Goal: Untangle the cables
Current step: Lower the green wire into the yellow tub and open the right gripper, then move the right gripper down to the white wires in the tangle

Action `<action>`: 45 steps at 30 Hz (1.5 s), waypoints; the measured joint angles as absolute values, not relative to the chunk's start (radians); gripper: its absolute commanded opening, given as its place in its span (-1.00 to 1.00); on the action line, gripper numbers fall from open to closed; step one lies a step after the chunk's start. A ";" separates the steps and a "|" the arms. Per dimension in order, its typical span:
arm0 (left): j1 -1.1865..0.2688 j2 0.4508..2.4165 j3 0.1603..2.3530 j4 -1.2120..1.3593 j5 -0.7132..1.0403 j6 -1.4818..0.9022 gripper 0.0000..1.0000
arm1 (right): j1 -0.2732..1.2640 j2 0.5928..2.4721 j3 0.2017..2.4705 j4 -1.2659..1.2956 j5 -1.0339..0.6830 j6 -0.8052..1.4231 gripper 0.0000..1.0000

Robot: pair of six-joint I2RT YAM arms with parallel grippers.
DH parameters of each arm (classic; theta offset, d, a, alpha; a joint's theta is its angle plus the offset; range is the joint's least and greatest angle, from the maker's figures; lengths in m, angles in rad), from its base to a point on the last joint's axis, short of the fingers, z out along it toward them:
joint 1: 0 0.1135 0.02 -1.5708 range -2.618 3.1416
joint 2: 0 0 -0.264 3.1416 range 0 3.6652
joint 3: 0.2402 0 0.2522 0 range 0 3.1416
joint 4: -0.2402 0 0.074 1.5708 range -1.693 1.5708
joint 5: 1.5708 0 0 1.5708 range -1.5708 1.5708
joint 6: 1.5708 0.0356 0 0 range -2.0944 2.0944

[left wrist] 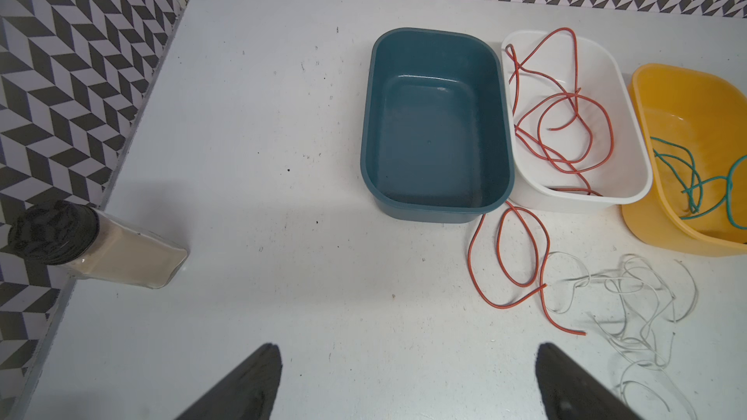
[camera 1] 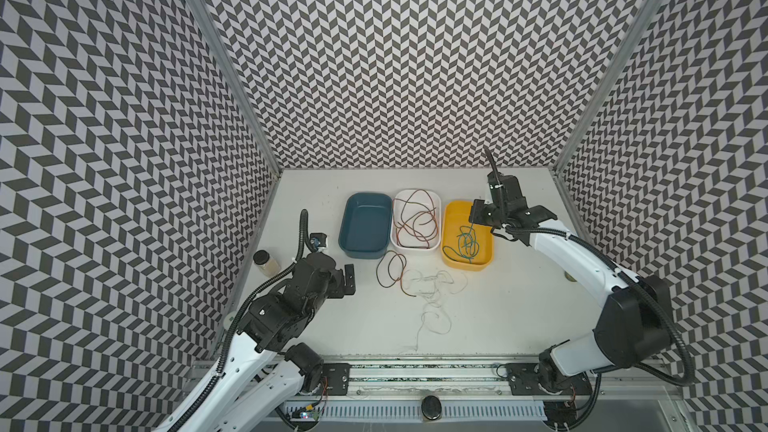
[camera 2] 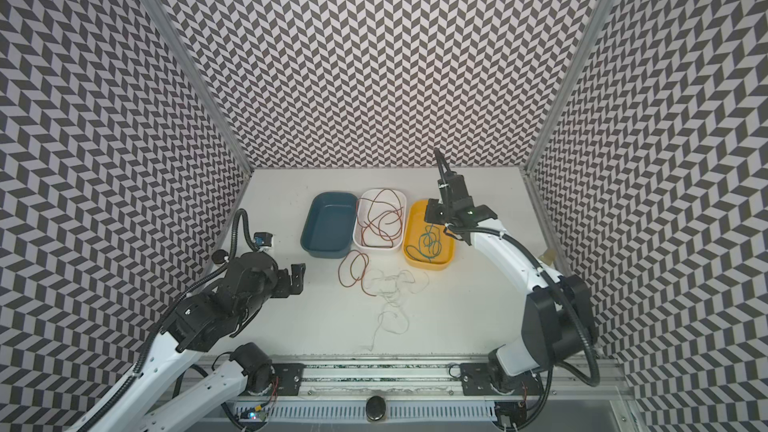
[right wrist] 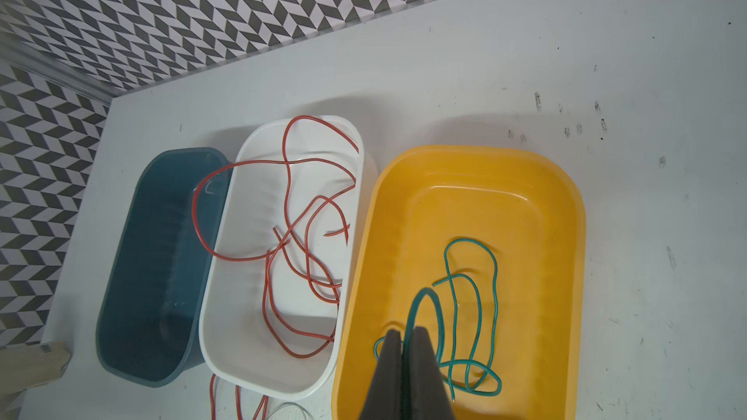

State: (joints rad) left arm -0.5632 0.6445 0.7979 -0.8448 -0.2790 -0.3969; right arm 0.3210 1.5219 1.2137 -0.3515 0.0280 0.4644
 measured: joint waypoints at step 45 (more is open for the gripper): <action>-0.563 0.657 0.796 -0.840 -0.268 -0.394 1.00 | 0.782 1.277 0.884 -0.366 -0.095 0.516 -0.29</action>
